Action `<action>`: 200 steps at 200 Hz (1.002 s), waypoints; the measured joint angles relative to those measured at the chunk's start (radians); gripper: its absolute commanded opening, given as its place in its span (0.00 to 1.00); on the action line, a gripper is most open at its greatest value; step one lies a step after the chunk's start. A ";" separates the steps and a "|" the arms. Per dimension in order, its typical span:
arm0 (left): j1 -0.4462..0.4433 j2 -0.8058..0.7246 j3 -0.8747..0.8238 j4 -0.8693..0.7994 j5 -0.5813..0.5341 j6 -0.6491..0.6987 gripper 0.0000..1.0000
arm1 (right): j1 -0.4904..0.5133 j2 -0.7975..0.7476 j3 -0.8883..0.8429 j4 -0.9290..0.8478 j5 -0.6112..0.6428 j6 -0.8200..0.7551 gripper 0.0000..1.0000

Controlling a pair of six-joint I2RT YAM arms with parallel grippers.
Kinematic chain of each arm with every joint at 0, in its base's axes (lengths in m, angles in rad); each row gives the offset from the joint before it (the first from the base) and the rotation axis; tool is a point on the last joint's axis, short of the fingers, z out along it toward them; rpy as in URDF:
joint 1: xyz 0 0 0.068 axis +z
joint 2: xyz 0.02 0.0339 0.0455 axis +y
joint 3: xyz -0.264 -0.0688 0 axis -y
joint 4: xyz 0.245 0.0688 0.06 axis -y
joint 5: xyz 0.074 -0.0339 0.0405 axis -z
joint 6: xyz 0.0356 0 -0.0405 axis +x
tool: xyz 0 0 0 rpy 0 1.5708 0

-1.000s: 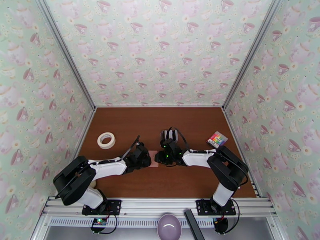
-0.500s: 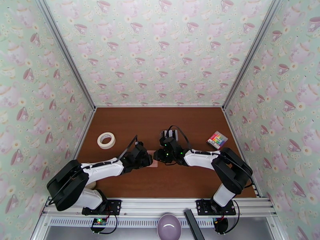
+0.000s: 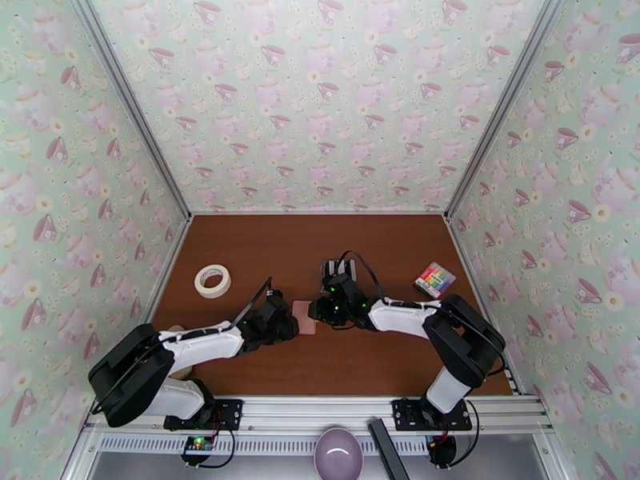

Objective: Put the credit cards into the card holder

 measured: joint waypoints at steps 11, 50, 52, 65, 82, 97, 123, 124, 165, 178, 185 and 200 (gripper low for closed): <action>-0.001 0.000 -0.004 0.010 0.000 0.000 0.43 | -0.001 0.008 0.003 -0.003 0.000 0.000 0.42; -0.013 0.000 -0.014 0.040 0.000 0.000 0.42 | -0.006 0.047 0.020 0.005 -0.005 0.004 0.42; -0.013 0.000 -0.014 0.042 0.000 -0.001 0.41 | -0.006 0.049 0.020 0.005 -0.004 0.004 0.42; -0.014 0.000 -0.021 0.050 0.000 -0.001 0.41 | -0.006 0.055 0.020 0.008 -0.005 0.008 0.42; -0.014 -0.005 -0.029 0.061 0.000 -0.008 0.41 | -0.006 0.056 0.020 0.012 -0.008 0.011 0.42; -0.014 -0.013 -0.040 0.074 0.000 -0.010 0.41 | -0.006 0.058 0.023 0.018 -0.013 0.011 0.41; -0.014 -0.032 -0.054 0.079 0.000 -0.013 0.41 | -0.006 0.063 0.034 0.029 -0.021 0.016 0.41; -0.014 -0.033 -0.054 0.080 0.000 -0.013 0.42 | -0.006 0.063 0.035 0.030 -0.023 0.016 0.41; -0.014 -0.053 -0.060 0.087 0.000 -0.016 0.47 | -0.006 0.073 0.048 0.033 -0.034 0.016 0.40; -0.014 -0.055 -0.060 0.087 0.000 -0.016 0.48 | -0.006 0.077 0.049 0.033 -0.034 0.016 0.40; -0.014 -0.056 -0.060 0.087 0.000 -0.016 0.48 | -0.006 0.079 0.049 0.033 -0.033 0.016 0.40; -0.014 -0.058 -0.060 0.087 0.000 -0.016 0.48 | -0.006 0.079 0.049 0.032 -0.031 0.016 0.40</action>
